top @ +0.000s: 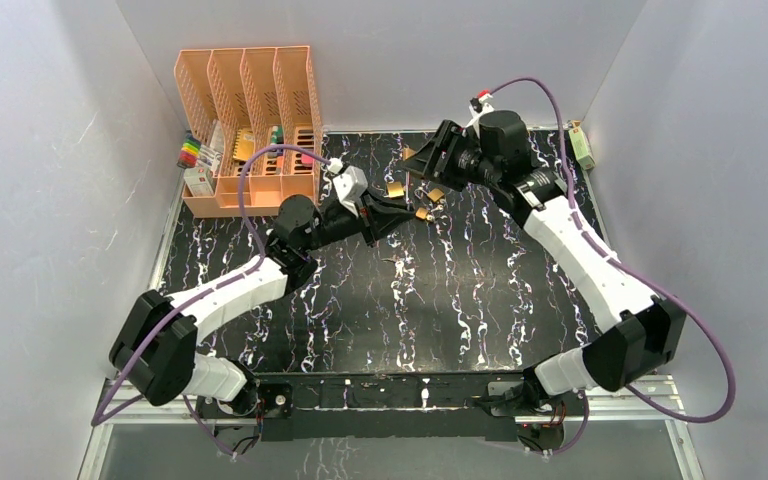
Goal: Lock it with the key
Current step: Pick up the lock from the center of the board.
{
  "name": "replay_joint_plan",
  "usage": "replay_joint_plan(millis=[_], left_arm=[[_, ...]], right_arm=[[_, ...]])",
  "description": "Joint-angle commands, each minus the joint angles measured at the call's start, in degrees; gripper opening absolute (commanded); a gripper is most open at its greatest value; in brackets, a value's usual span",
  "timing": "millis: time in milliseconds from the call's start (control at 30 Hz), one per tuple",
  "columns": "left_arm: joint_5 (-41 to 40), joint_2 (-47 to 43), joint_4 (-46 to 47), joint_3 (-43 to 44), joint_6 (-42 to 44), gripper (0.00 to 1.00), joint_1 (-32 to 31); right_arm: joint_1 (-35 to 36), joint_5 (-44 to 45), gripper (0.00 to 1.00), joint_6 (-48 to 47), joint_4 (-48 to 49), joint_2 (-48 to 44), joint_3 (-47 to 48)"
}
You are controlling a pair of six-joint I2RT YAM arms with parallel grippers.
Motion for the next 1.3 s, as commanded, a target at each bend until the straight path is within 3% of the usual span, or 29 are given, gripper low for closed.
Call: replay_joint_plan(millis=[0,100,233,300,533,733,900,1033,1267], left_arm=[[6.3,-4.5,3.6,3.4,-6.0,0.00,2.0],[9.4,-6.1,4.4,4.4,-9.7,0.00,4.2],[15.0,-7.8,4.6,6.0,-13.9,0.00,7.8],[18.2,-8.5,4.7,7.0,-15.7,0.00,9.7],[27.4,-9.1,4.3,12.1,-24.0,0.00,15.6],[31.8,-8.3,4.2,14.8,-27.9,0.00,17.7],[30.6,-9.2,4.2,15.2,-28.1,0.00,18.0],[26.4,-9.5,4.0,14.8,-27.8,0.00,18.0],[22.7,-8.8,-1.0,12.5,-22.4,0.00,18.0]], right_arm=[[0.2,-2.3,0.09,-1.5,15.6,-6.8,-3.2],[-0.1,-4.5,0.28,-4.4,17.8,-7.5,-4.4],[-0.9,-6.9,0.78,-10.5,21.3,-9.4,-6.6],[-2.0,-6.2,0.97,-13.6,22.2,-11.2,-7.9],[-6.7,-8.4,0.99,-21.5,30.5,-17.5,-13.6],[-8.3,-22.5,0.99,-27.6,41.8,-21.9,-23.1],[-8.6,-32.8,0.99,-20.8,58.0,-23.0,-31.7],[-8.6,-34.1,0.99,-11.6,69.2,-23.9,-36.8],[-8.5,-31.6,0.99,-9.7,67.0,-27.1,-42.6]])
